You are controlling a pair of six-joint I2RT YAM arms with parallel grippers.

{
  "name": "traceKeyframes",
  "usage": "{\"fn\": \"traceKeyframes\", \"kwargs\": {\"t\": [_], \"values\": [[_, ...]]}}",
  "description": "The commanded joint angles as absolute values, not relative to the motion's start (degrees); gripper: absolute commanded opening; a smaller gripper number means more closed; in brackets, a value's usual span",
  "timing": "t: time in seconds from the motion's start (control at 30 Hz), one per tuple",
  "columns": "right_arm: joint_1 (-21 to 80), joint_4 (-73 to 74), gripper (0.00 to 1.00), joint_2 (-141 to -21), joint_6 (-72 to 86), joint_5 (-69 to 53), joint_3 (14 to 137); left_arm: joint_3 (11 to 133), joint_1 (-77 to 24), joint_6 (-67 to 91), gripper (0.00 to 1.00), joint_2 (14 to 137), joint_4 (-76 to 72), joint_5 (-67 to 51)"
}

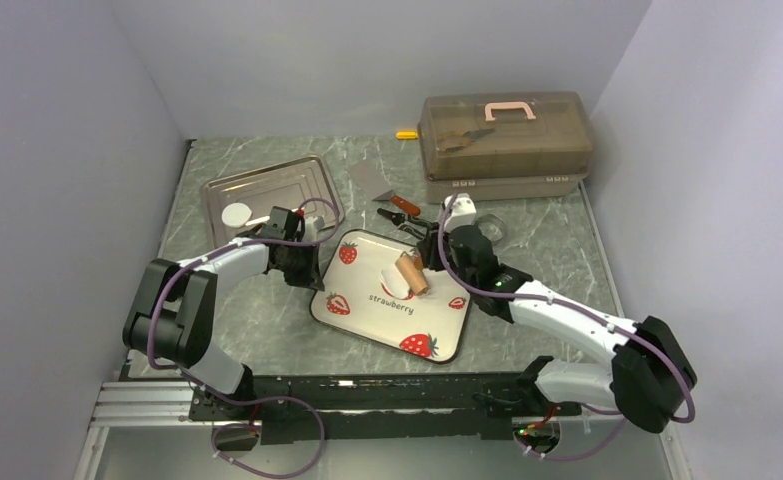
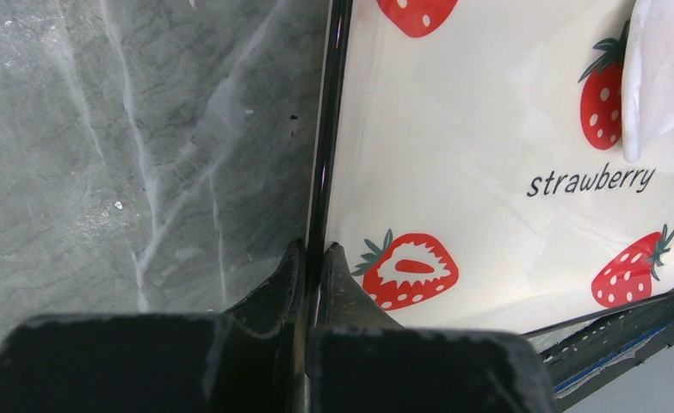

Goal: Roll out the dumpling wrappers from the dough

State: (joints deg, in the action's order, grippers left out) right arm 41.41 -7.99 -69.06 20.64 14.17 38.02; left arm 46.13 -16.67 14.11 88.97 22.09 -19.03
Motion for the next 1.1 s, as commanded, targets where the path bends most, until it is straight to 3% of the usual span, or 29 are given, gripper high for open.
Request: {"fn": "traceKeyframes", "kwargs": {"t": [0.0,0.17,0.5,0.77,1.07], "values": [[40.5,5.2,0.00,-67.3,18.2,21.6,34.8,46.1,-15.9,13.0,0.00,89.1,22.2,-14.6],[39.9,7.1,0.00,-64.8,15.5,21.5,38.6,46.0,-15.9,13.1,0.00,89.0,22.1,-14.7],[42.7,1.0,0.00,-68.7,11.8,7.8,55.4,45.8,-15.9,13.0,0.00,88.1,22.0,-14.4],[44.3,-9.2,0.00,-76.6,17.6,3.6,49.1,45.7,-15.8,12.8,0.00,87.5,22.0,-14.3],[50.1,-5.2,0.00,-78.2,20.5,4.0,40.1,45.8,-15.6,12.8,0.00,88.0,21.8,-14.9]]}}
